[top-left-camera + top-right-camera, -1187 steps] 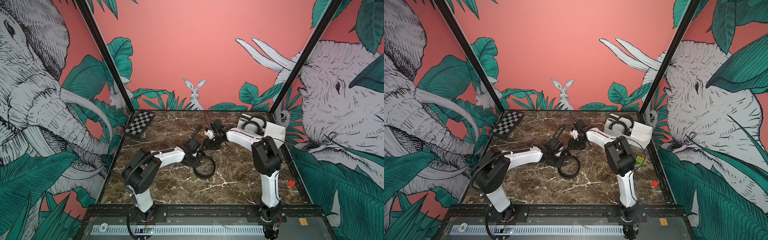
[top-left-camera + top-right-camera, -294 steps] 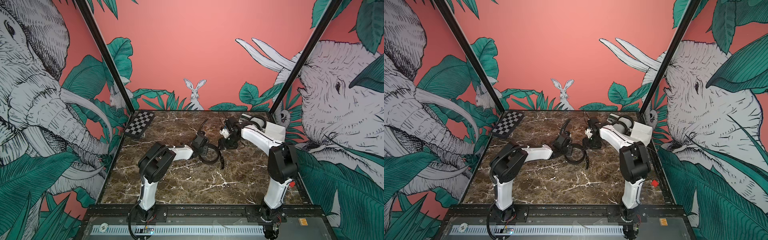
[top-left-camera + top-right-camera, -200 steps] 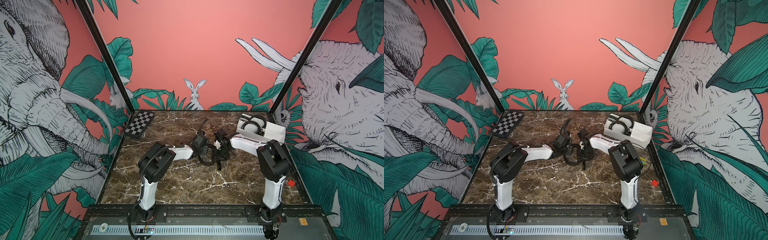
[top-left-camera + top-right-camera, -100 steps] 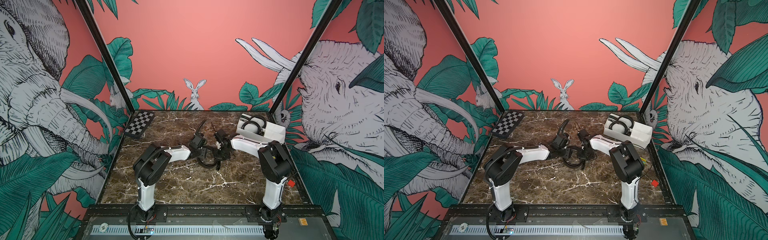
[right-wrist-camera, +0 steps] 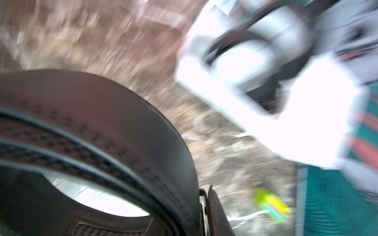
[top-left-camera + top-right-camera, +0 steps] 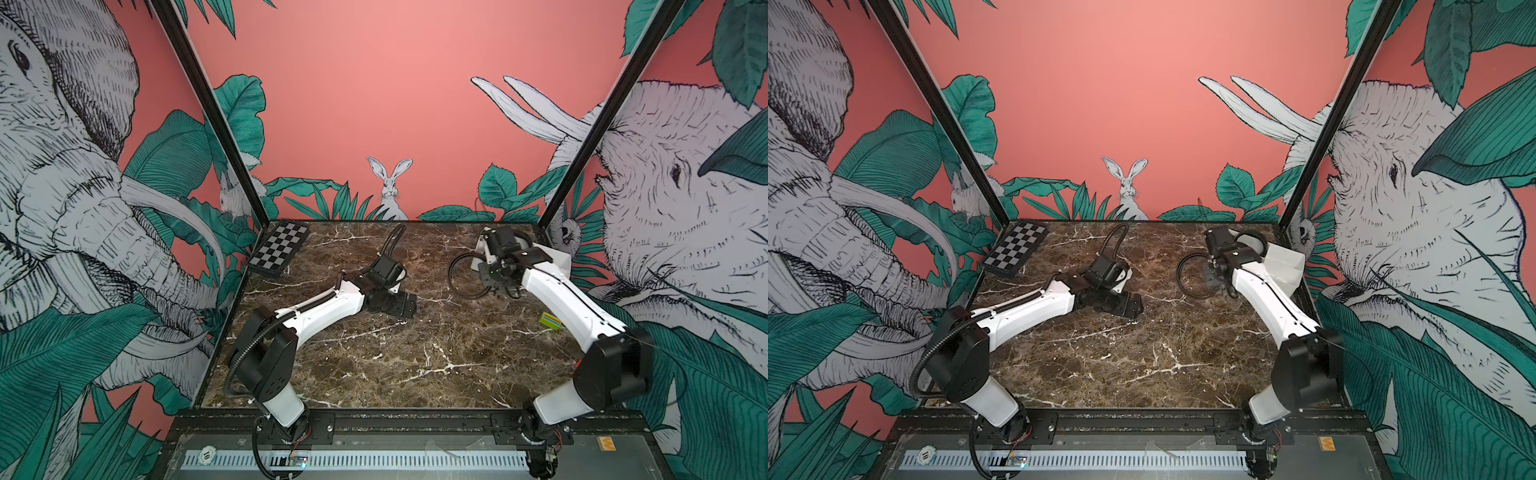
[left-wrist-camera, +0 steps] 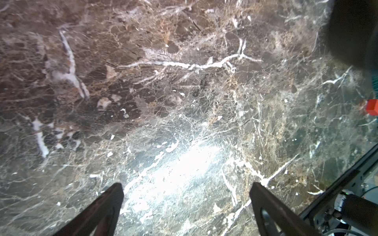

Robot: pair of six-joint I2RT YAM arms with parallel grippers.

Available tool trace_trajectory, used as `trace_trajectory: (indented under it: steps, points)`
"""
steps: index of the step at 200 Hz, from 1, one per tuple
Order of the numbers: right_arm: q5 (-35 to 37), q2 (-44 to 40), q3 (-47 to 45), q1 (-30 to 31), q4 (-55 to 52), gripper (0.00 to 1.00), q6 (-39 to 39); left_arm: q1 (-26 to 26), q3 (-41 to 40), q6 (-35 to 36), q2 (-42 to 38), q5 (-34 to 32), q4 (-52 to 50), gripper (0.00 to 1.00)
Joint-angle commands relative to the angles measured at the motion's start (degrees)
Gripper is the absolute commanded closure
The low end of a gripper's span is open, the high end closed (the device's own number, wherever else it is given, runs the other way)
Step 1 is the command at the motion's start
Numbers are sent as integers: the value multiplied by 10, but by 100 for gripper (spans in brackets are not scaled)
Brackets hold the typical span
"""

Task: Place the belts into the storage roll
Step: Pick up the belt from the center of the board, then place the belt in the container.

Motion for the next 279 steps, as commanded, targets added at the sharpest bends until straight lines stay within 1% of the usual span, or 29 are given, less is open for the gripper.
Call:
trace_trajectory:
  steps: [1, 35, 39, 56, 86, 99, 149, 171, 174, 190, 204, 227, 247, 260, 279]
  points:
    - [38, -42, -50, -54, 124, 100, -78, 7, -43, -11, -5, 17, -18, 1]
    - [-5, -66, -104, -167, 245, 100, -71, 7, -82, -21, -13, 20, 8, 1]
    - [-15, -66, -108, -180, 256, 100, -68, 22, -85, -21, -15, 20, 10, 1]
    - [-55, -59, -125, -231, 308, 100, -54, 25, -96, -23, -15, 21, 19, 1]
    - [-82, -49, -144, -283, 408, 100, -63, 28, -102, -19, -11, 24, 26, 1]
    - [-91, -33, -141, -301, 433, 100, -57, 29, -102, -18, -7, 25, 27, 1]
    - [-152, 38, -152, -342, 575, 100, -22, 30, -106, -20, 1, 30, 35, 1]
    - [-194, 66, -145, -364, 612, 100, 20, 32, -111, -21, -1, 29, 39, 1]
    - [-199, 83, -143, -366, 618, 100, 24, 31, -111, -21, -1, 29, 40, 1]
    - [-204, 104, -147, -372, 633, 100, 41, 32, -113, -24, 1, 30, 46, 1]
    - [-215, 115, -168, -375, 669, 100, 53, 32, -113, -28, 3, 31, 53, 1]
    - [-216, 130, -184, -376, 664, 100, 47, 32, -113, -33, 9, 35, 65, 1]
    - [-191, 119, -219, -377, 672, 100, 40, 33, -107, -31, 13, 34, 68, 1]
    - [-177, 113, -240, -377, 675, 100, 27, 33, -102, -28, 14, 33, 67, 1]
    - [-164, 120, -241, -377, 651, 100, -5, 33, -93, -25, 17, 32, 66, 1]
